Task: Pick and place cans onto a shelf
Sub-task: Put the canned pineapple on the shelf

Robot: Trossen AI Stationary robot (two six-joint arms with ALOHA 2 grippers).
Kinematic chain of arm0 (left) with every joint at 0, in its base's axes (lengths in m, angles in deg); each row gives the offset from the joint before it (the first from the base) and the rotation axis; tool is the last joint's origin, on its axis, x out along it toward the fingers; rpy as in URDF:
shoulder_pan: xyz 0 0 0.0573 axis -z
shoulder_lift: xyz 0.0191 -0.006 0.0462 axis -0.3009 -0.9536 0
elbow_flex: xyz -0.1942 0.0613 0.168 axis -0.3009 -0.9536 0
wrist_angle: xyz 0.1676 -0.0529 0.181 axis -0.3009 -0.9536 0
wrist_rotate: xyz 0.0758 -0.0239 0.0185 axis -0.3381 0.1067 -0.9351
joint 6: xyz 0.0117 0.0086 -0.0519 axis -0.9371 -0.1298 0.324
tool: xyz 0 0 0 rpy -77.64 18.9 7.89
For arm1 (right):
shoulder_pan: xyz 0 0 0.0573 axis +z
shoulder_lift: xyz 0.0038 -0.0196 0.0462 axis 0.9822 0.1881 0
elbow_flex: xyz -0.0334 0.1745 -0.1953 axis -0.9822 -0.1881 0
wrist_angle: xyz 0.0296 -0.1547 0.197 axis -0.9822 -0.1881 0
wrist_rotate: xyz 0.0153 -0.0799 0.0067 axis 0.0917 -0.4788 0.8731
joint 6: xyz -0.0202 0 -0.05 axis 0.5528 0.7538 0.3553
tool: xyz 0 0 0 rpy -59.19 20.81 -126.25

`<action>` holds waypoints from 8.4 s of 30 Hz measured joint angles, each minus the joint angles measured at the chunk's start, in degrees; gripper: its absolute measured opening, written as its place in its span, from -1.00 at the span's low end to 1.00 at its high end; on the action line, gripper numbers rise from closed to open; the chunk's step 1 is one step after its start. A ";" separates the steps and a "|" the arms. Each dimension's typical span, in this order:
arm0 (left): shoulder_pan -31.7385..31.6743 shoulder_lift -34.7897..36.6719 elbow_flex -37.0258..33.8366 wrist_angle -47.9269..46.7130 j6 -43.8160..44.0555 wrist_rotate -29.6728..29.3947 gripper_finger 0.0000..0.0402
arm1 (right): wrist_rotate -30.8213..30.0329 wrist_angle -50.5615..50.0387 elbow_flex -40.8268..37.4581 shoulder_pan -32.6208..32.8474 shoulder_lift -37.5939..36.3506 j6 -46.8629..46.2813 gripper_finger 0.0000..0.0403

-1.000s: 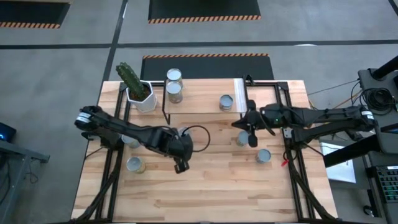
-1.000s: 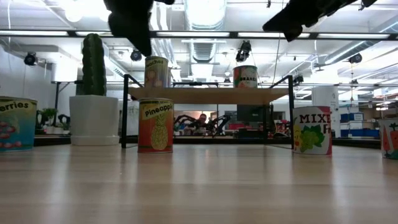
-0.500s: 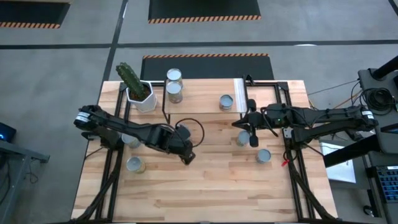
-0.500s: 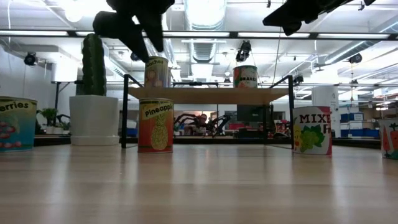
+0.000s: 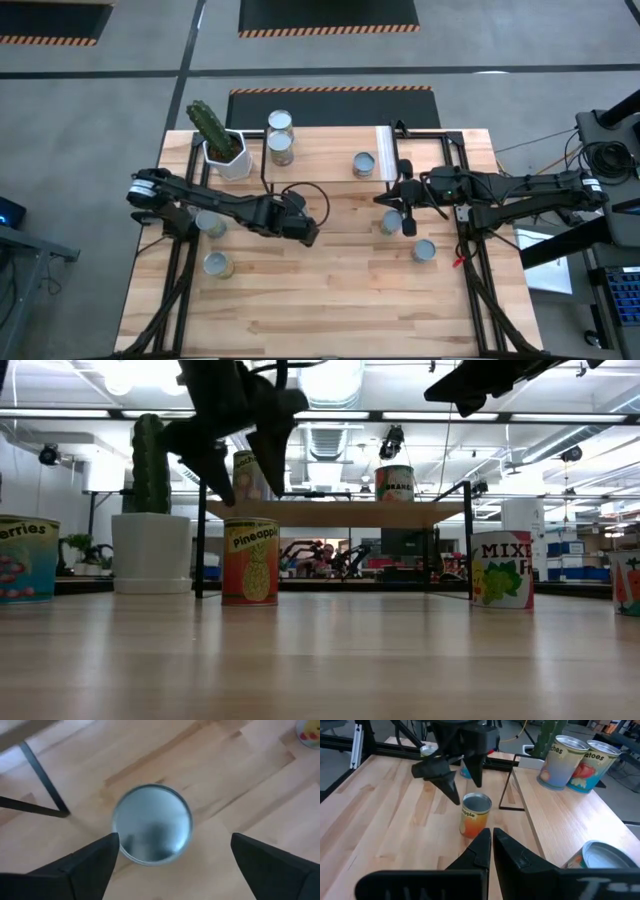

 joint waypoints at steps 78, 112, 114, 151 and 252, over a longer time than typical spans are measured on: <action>-6.88 1.81 27.82 -3.50 -35.66 2.62 0.54 | -0.02 -2.04 -0.15 0.02 0.00 -1.74 -0.96; -15.55 1.07 22.82 -14.30 -22.19 -4.24 0.54 | -0.02 -4.10 -0.15 0.02 0.00 -3.06 -0.96; -15.55 1.08 22.82 -13.87 -21.81 -5.12 0.54 | -0.02 -4.12 -0.15 0.02 0.00 -3.06 -0.96; -13.26 1.43 22.87 -11.32 -34.07 -9.59 0.69 | -0.02 -4.02 -0.15 0.02 0.00 -3.21 -0.96; 27.38 46.10 -28.34 44.65 -72.78 -43.41 -0.99 | 0.13 8.23 36.96 -12.22 51.55 4.89 -0.96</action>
